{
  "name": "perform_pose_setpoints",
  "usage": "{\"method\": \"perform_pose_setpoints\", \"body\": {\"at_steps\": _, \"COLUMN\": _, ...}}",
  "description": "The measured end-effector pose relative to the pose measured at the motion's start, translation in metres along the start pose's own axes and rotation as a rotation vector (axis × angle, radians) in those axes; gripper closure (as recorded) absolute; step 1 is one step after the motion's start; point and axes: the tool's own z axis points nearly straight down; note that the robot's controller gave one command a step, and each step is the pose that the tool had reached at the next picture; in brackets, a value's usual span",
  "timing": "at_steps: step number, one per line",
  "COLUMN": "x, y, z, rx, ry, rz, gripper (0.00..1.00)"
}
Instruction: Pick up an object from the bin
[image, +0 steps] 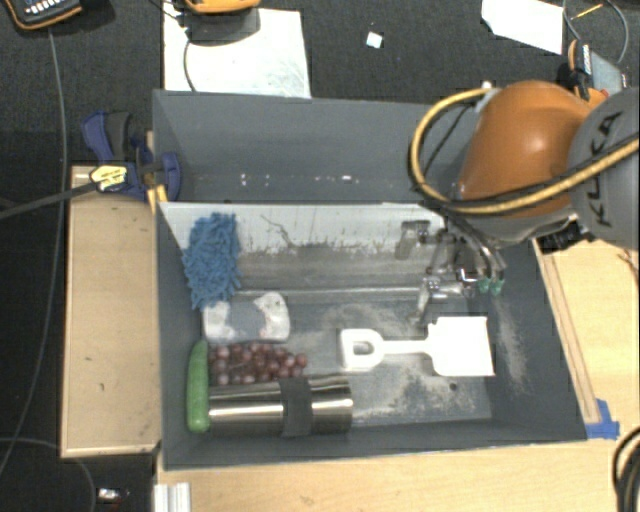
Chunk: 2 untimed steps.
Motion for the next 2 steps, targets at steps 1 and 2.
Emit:
{"method": "perform_pose_setpoints", "body": {"at_steps": 1, "x": -0.011, "y": 0.014, "z": -0.089, "rx": 0.000, "ry": -0.001, "rz": -0.055, "gripper": 0.00}}
{"method": "perform_pose_setpoints", "body": {"at_steps": 2, "x": 0.003, "y": -0.020, "z": 0.007, "rx": 0.000, "ry": 0.004, "rz": -0.032, "gripper": 0.00}}
